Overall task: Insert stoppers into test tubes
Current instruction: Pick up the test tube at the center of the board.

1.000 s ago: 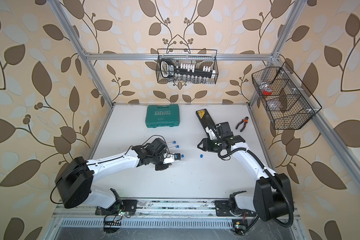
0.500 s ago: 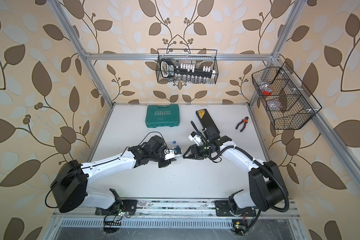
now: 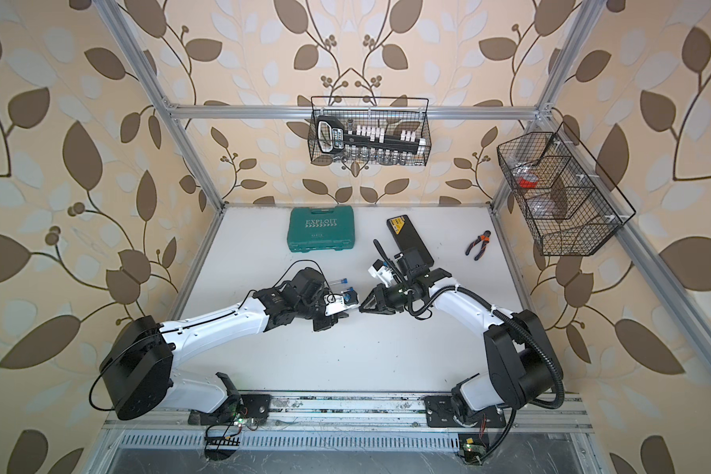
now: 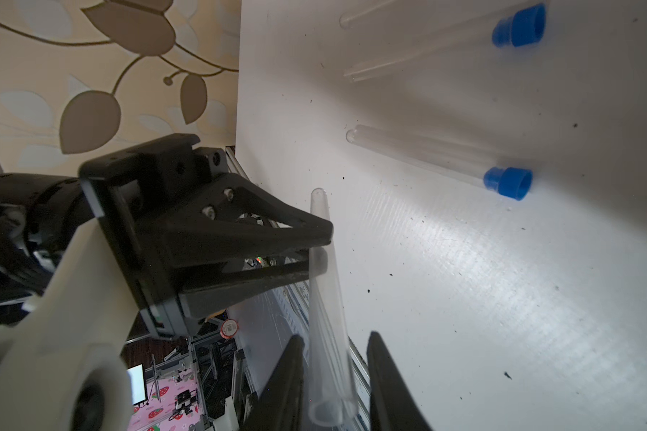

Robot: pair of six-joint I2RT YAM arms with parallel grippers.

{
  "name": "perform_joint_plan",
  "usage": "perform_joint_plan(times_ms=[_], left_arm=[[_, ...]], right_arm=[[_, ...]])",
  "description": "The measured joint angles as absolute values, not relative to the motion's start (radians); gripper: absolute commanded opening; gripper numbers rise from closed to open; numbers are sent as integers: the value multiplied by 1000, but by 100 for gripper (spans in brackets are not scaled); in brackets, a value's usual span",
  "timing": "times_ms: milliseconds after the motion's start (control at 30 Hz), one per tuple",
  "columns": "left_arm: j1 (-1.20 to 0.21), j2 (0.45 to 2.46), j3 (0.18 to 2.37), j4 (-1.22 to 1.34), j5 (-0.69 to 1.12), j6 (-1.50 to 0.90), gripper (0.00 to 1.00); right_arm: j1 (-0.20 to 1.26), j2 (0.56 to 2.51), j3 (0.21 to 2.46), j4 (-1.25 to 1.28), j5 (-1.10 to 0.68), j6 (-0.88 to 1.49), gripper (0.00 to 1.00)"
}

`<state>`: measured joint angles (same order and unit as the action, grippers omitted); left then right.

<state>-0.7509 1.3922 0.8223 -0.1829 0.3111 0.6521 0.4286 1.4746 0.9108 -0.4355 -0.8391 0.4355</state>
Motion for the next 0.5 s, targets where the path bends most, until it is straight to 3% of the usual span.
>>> perform_joint_plan(times_ms=[333,500], left_arm=[[-751,1392,822,-184,311,653,16],[-751,1392,822,-183,310,650,36]], right_arm=[[432,1476,911,-414,-854,447,4],[432,1476,911,-414,-865,445,0]])
